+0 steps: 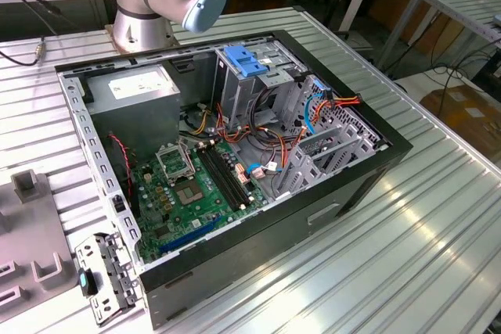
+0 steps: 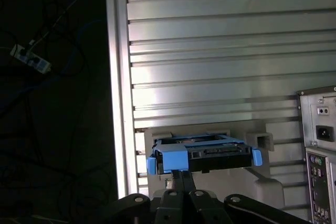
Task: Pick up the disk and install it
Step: 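Pick up the disk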
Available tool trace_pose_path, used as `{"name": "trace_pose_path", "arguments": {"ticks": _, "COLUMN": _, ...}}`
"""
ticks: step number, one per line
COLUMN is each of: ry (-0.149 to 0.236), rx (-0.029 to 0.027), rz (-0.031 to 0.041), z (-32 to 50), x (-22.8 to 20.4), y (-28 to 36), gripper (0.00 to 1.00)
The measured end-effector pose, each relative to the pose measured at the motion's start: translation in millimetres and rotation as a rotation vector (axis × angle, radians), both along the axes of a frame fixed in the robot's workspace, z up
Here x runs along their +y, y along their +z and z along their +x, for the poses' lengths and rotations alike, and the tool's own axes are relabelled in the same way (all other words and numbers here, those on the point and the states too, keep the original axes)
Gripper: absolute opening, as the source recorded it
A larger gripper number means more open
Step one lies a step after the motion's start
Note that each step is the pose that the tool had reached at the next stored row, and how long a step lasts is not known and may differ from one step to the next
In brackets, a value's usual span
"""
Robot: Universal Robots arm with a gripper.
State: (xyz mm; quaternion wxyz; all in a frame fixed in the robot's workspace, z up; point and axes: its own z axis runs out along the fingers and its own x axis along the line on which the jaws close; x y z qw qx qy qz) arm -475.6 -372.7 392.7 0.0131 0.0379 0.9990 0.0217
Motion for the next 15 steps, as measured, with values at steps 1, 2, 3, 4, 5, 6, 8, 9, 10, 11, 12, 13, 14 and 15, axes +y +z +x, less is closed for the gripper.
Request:
{"name": "trace_pose_path", "arguments": {"ticks": 1, "ry": 0.000, "rx": 0.0000, "rz": -0.0001, "z": 0.0, "x": 0.0, "y": 0.0, "gripper": 0.11}}
{"name": "trace_pose_path", "arguments": {"ticks": 2, "ry": 0.000, "rx": 0.0000, "rz": 0.0000, "z": 0.0, "x": 0.0, "y": 0.0, "gripper": 0.11}}
{"name": "trace_pose_path", "arguments": {"ticks": 3, "ry": 0.001, "rx": 0.0000, "rz": 0.0000, "z": 0.0, "x": 0.0, "y": 0.0, "gripper": 0.11}}
{"name": "trace_pose_path", "arguments": {"ticks": 4, "ry": 0.004, "rx": 0.0000, "rz": 0.0000, "z": 0.0, "x": 0.0, "y": 0.0, "gripper": 0.11}}
{"name": "trace_pose_path", "arguments": {"ticks": 5, "ry": 0.009, "rx": 0.0001, "rz": 0.0000, "z": -0.1, "x": 0.0, "y": 0.0, "gripper": 0.11}}
{"name": "trace_pose_path", "arguments": {"ticks": 6, "ry": 0.032, "rx": 0.0001, "rz": 0.0000, "z": -0.1, "x": 0.0, "y": 0.0, "gripper": 0.11}}
{"name": "trace_pose_path", "arguments": {"ticks": 8, "ry": 0.065, "rx": 0.0000, "rz": 0.0000, "z": -0.1, "x": 0.0, "y": 0.0, "gripper": 0.11}}
{"name": "trace_pose_path", "arguments": {"ticks": 9, "ry": 0.087, "rx": 0.0000, "rz": -0.0001, "z": -0.1, "x": 0.0, "y": 0.0, "gripper": 0.11}}
{"name": "trace_pose_path", "arguments": {"ticks": 10, "ry": 0.102, "rx": 0.0001, "rz": -0.0001, "z": -0.1, "x": 0.0, "y": 0.0, "gripper": 0.11}}
{"name": "trace_pose_path", "arguments": {"ticks": 11, "ry": 0.120, "rx": 0.0000, "rz": 0.0000, "z": -0.1, "x": 0.0, "y": 0.0, "gripper": 0.11}}
{"name": "trace_pose_path", "arguments": {"ticks": 12, "ry": 0.133, "rx": 0.0000, "rz": 0.0000, "z": -0.1, "x": 0.0, "y": 0.0, "gripper": 0.11}}
{"name": "trace_pose_path", "arguments": {"ticks": 13, "ry": 0.156, "rx": -0.0001, "rz": 0.0000, "z": -0.1, "x": 0.0, "y": 0.0, "gripper": 0.11}}
{"name": "trace_pose_path", "arguments": {"ticks": 14, "ry": 0.183, "rx": 0.0000, "rz": 0.0000, "z": -0.1, "x": 0.0, "y": 0.0, "gripper": 0.11}}
{"name": "trace_pose_path", "arguments": {"ticks": 15, "ry": 0.215, "rx": 0.0000, "rz": 0.0000, "z": -0.1, "x": 0.0, "y": 0.0, "gripper": 0.11}}
